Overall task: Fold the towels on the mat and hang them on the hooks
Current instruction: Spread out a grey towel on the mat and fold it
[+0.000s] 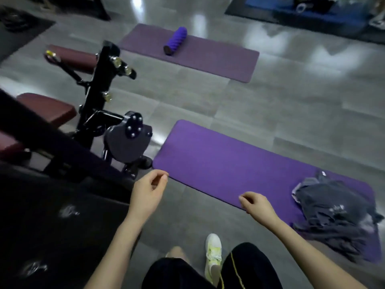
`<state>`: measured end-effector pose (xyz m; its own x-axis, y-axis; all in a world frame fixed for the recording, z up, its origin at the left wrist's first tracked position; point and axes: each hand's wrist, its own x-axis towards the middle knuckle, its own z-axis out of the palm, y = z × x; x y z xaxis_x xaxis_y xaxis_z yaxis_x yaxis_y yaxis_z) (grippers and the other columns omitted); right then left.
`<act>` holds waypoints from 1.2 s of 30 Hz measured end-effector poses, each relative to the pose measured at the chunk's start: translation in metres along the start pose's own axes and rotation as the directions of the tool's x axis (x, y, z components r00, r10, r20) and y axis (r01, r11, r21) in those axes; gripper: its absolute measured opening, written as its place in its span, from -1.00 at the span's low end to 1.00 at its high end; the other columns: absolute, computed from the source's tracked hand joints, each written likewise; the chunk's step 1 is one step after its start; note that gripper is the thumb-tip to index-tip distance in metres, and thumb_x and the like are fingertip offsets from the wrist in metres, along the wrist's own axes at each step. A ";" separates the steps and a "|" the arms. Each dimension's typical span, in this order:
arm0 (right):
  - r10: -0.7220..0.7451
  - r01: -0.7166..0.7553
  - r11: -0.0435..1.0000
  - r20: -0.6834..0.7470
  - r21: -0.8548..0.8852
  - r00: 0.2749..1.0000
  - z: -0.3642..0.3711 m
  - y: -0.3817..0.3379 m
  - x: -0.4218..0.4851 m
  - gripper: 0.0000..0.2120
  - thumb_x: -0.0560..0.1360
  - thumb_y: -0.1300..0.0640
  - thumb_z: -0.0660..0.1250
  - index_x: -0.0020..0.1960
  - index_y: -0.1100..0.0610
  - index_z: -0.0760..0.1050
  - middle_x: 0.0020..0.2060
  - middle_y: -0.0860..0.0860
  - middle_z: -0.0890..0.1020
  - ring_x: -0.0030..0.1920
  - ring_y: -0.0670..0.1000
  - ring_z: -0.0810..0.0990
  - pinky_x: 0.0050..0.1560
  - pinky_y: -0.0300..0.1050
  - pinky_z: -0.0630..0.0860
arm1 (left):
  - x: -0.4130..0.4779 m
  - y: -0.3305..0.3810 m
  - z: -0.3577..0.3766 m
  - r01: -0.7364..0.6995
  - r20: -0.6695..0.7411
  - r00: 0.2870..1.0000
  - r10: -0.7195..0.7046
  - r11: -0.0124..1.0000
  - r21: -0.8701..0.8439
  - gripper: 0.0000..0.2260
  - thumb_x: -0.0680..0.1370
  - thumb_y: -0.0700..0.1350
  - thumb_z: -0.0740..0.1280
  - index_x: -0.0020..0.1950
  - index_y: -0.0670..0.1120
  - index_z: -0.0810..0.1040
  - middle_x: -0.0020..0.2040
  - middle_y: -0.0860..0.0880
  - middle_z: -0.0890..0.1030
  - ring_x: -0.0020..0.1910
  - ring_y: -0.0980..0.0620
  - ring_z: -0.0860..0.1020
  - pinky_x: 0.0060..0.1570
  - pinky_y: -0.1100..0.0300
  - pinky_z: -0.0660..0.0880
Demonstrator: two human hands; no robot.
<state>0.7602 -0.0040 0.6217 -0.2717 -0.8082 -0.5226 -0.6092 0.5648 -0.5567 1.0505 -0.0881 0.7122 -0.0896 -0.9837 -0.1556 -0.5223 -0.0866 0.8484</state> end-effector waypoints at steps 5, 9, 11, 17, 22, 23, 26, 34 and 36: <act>0.172 -0.163 0.983 -0.120 0.083 0.978 -0.043 0.029 0.024 -0.84 0.54 0.01 0.26 -0.22 -0.04 0.48 -0.30 -0.11 0.59 -0.21 -0.02 0.55 -0.19 -0.12 0.43 | 0.078 0.042 0.039 -0.075 0.215 0.974 0.069 0.997 0.019 -0.78 0.54 -0.20 0.30 -0.17 0.13 0.53 -0.25 0.13 0.63 -0.16 0.08 0.60 -0.09 0.16 0.50; 0.302 -0.280 0.951 -0.192 0.134 0.934 -0.063 0.047 0.034 -0.86 0.54 0.00 0.26 -0.09 0.01 0.56 -0.21 -0.09 0.61 -0.15 -0.04 0.55 -0.20 -0.16 0.37 | 0.142 0.071 0.072 -0.143 0.369 0.922 0.115 0.988 0.049 -0.80 0.55 -0.19 0.28 -0.17 0.11 0.53 -0.20 0.08 0.63 -0.12 0.04 0.60 -0.10 0.11 0.50; 0.362 -0.330 0.929 -0.221 0.167 0.906 -0.068 0.055 0.038 -0.83 0.54 0.00 0.27 -0.03 0.05 0.59 -0.14 -0.06 0.64 -0.12 -0.05 0.55 -0.18 -0.17 0.36 | 0.173 0.084 0.091 -0.171 0.437 0.890 0.126 0.983 0.065 -0.81 0.55 -0.17 0.28 -0.17 0.12 0.53 -0.19 0.07 0.63 -0.11 0.02 0.60 -0.08 0.09 0.50; 0.499 -0.444 0.862 -0.251 0.245 0.830 -0.095 0.082 0.050 -0.82 0.55 0.01 0.24 0.00 0.05 0.58 -0.12 -0.04 0.64 -0.09 -0.02 0.57 -0.19 -0.15 0.38 | 0.242 0.128 0.167 -0.288 0.593 0.785 0.180 0.953 0.092 -0.80 0.55 -0.19 0.27 -0.16 0.11 0.53 -0.21 0.04 0.63 -0.23 0.09 0.59 -0.02 -0.04 0.54; 0.543 -0.454 0.826 -0.260 0.334 0.798 -0.134 0.114 0.074 -0.81 0.55 0.01 0.25 0.01 0.08 0.58 -0.10 -0.03 0.65 -0.07 -0.01 0.58 -0.12 -0.13 0.46 | 0.273 0.162 0.235 -0.330 0.632 0.749 0.201 0.939 0.092 -0.79 0.55 -0.20 0.27 -0.17 0.09 0.53 -0.22 0.01 0.64 -0.29 0.19 0.58 -0.03 -0.05 0.55; 0.544 -0.449 0.825 -0.266 0.343 0.796 -0.144 0.122 0.082 -0.81 0.55 0.01 0.25 0.02 0.08 0.58 -0.09 -0.02 0.65 -0.05 -0.01 0.58 -0.07 -0.11 0.49 | 0.279 0.169 0.249 -0.325 0.632 0.750 0.195 0.941 0.095 -0.80 0.56 -0.20 0.27 -0.17 0.09 0.53 -0.22 0.01 0.64 -0.29 0.21 0.58 -0.03 -0.04 0.55; 0.543 -0.449 0.827 -0.274 0.339 0.793 -0.178 0.143 0.106 -0.80 0.55 0.02 0.26 0.03 0.09 0.58 -0.07 -0.01 0.66 -0.03 0.02 0.59 -0.03 -0.08 0.50 | 0.298 0.194 0.288 -0.308 0.635 0.751 0.180 0.947 0.096 -0.81 0.56 -0.18 0.26 -0.16 0.09 0.53 -0.20 0.00 0.64 -0.24 0.14 0.60 -0.02 -0.04 0.54; 0.595 -0.485 0.792 -0.289 0.371 0.750 -0.264 0.179 0.178 -0.80 0.56 0.02 0.23 0.00 0.08 0.58 -0.11 0.01 0.64 -0.06 0.05 0.59 -0.09 -0.08 0.46 | 0.367 0.273 0.391 -0.374 0.696 0.692 0.193 0.920 0.117 -0.89 0.57 -0.19 0.25 -0.05 -0.08 0.57 -0.21 0.03 0.63 -0.17 0.07 0.60 -0.07 0.09 0.51; 0.621 -0.499 0.770 -0.290 0.398 0.728 -0.283 0.189 0.205 -0.82 0.55 0.02 0.22 -0.09 0.05 0.56 -0.18 0.00 0.64 -0.12 0.05 0.59 -0.15 -0.08 0.45 | 0.392 0.294 0.427 -0.423 0.723 0.657 0.216 0.899 0.116 -0.89 0.56 -0.18 0.25 -0.05 -0.08 0.58 -0.20 0.02 0.63 -0.19 0.12 0.59 -0.07 0.09 0.51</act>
<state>0.3788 -0.1100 0.5921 -0.7925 -0.2857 -0.5388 -0.0371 0.9045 -0.4250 0.4996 -0.4321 0.6846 -0.7844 -0.5511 -0.2847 -0.5297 0.3563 0.7697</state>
